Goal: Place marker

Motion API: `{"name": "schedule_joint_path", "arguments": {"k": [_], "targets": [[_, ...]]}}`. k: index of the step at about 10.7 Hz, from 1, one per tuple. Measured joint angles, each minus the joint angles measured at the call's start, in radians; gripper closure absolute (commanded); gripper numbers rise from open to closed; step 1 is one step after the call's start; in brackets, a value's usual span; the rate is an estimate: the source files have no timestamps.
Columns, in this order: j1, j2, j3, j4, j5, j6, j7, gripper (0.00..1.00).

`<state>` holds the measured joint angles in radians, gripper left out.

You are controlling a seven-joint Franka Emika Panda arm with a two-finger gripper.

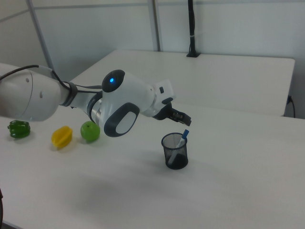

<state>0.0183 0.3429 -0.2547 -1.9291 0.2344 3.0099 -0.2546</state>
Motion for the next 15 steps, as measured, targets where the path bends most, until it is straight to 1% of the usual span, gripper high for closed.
{"name": "schedule_joint_path", "arguments": {"k": [5, 6, 7, 10, 11, 12, 15], "targets": [[0.0, -0.008, 0.011, 0.003, 0.001, -0.002, 0.021, 0.0], [0.001, -0.018, 0.013, 0.013, 0.001, -0.064, 0.022, 0.0], [0.001, -0.038, 0.013, 0.05, 0.001, -0.211, 0.022, 0.0], [0.0, -0.132, 0.013, 0.228, -0.001, -0.738, 0.022, 0.0], [0.0, -0.167, 0.014, 0.267, -0.001, -0.876, 0.022, 0.0], [0.0, -0.197, 0.014, 0.3, -0.001, -0.997, 0.032, 0.0], [0.001, -0.247, 0.022, 0.404, -0.002, -1.285, 0.169, 0.0]]}}
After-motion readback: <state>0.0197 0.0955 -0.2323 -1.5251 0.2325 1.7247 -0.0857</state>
